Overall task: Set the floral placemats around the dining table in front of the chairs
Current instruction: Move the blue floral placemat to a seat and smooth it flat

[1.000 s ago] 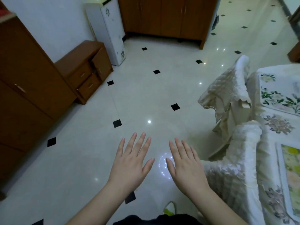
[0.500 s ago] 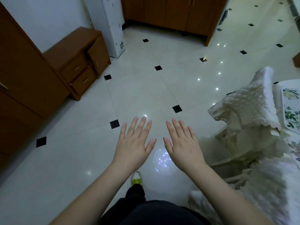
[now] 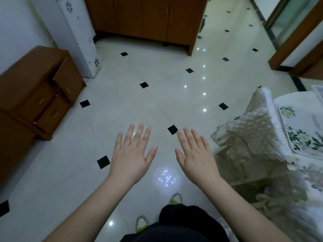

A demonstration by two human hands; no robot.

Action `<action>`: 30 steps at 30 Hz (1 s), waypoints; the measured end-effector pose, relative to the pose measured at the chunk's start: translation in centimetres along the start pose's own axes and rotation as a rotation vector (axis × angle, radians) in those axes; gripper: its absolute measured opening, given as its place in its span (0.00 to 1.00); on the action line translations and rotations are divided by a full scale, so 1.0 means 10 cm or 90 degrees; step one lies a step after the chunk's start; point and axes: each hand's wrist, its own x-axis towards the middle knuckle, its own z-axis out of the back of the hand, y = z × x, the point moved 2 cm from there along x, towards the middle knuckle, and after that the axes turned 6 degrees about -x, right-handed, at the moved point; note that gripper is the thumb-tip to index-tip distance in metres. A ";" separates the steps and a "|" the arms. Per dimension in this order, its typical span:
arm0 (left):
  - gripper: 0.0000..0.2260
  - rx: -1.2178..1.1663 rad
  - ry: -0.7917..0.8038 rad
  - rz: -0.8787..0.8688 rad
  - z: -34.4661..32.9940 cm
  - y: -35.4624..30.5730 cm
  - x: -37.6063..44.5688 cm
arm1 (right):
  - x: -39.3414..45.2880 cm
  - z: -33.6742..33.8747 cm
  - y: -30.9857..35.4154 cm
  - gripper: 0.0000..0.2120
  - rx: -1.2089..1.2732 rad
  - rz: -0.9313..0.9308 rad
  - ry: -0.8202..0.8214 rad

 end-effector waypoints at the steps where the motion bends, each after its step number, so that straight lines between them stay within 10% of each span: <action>1: 0.31 -0.001 0.005 -0.018 -0.03 -0.05 0.15 | 0.10 -0.02 -0.09 0.28 -0.006 -0.011 -0.002; 30: 0.29 0.032 0.034 -0.228 -0.58 -0.91 4.88 | 3.93 -0.67 -2.12 0.29 0.022 -0.186 -0.037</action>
